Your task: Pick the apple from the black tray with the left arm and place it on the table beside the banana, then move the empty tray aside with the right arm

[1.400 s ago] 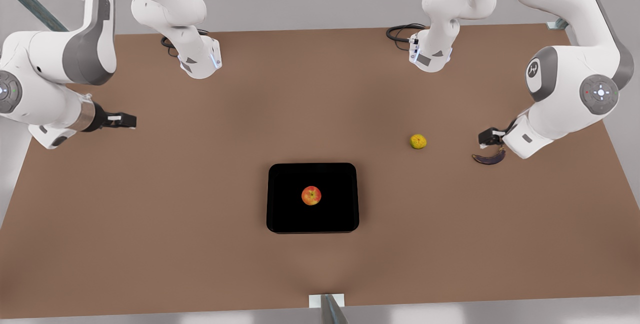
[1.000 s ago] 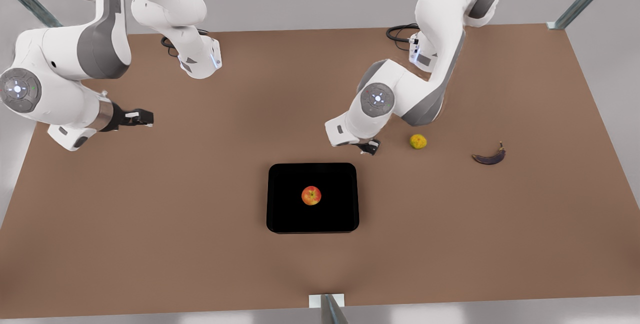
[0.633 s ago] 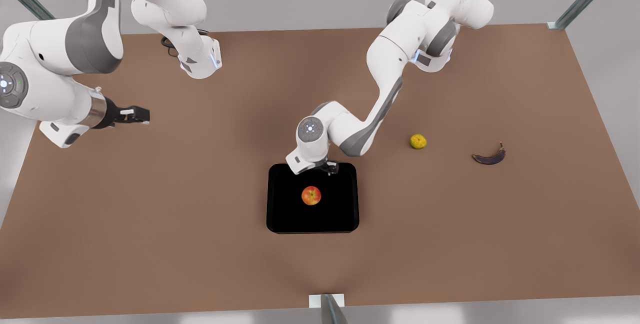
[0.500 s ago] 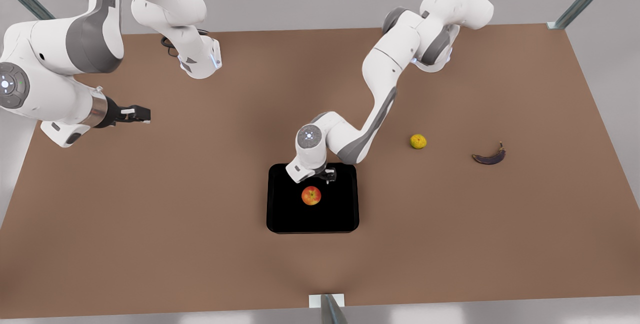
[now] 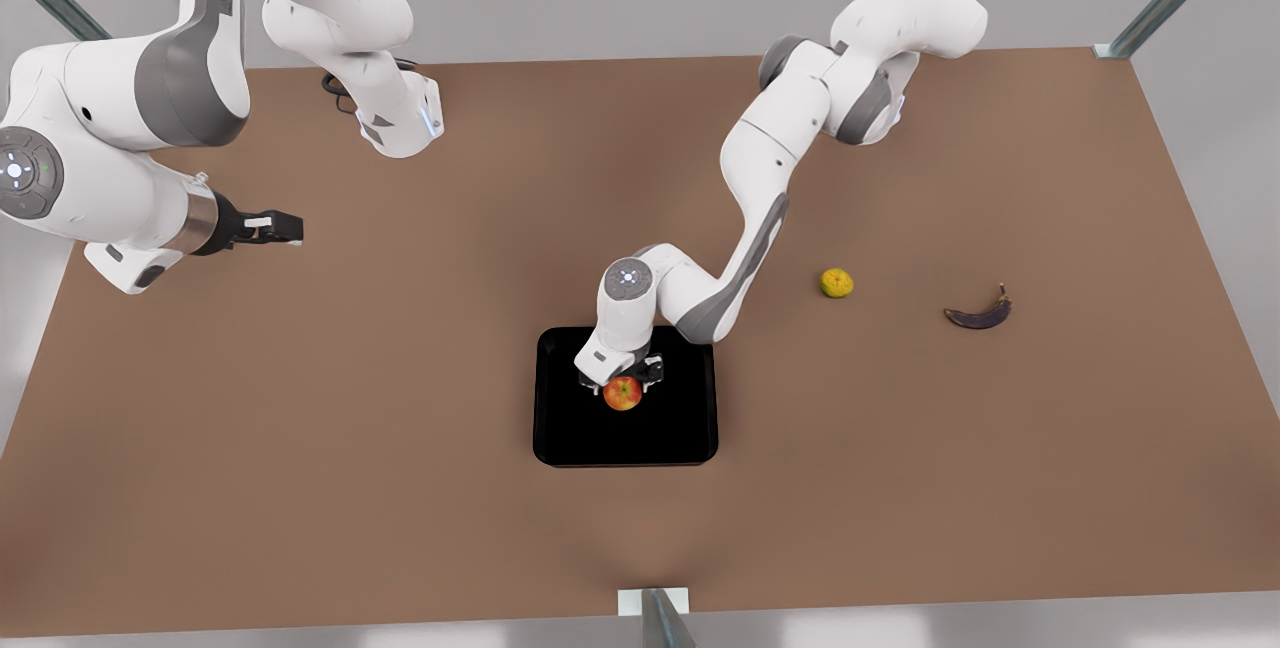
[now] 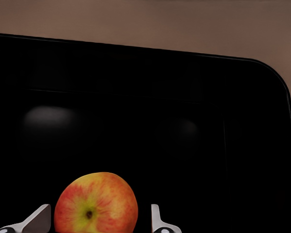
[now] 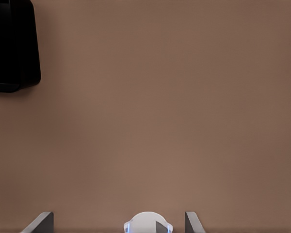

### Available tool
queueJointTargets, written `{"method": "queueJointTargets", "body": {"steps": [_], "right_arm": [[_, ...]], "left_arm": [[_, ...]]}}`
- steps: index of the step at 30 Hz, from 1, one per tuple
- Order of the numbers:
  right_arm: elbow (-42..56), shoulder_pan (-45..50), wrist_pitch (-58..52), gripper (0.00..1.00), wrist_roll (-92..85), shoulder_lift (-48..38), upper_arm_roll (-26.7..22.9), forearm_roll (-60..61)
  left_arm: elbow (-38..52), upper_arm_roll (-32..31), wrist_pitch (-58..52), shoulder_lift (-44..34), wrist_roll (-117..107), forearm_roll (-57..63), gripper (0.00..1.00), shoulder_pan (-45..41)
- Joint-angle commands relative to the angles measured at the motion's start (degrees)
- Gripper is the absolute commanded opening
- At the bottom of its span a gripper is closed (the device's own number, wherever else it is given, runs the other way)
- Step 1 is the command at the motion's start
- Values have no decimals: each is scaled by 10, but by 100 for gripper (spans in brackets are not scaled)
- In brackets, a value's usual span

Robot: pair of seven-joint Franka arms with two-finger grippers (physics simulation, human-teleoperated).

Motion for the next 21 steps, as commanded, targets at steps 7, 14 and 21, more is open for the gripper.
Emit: {"method": "queueJointTargets", "body": {"steps": [7, 14, 21], "right_arm": [[0, 1, 0, 100, 6, -1, 0, 0], [0, 1, 0, 100, 6, -1, 0, 0], [0, 1, 1, 100, 6, -1, 1, 0]], "left_arm": [[-6, -2, 1, 7, -87, 14, 100, -7], [-8, -2, -19, 14, -82, 42, 100, -7], [-7, -3, -24, 11, -82, 40, 80, -7]]}}
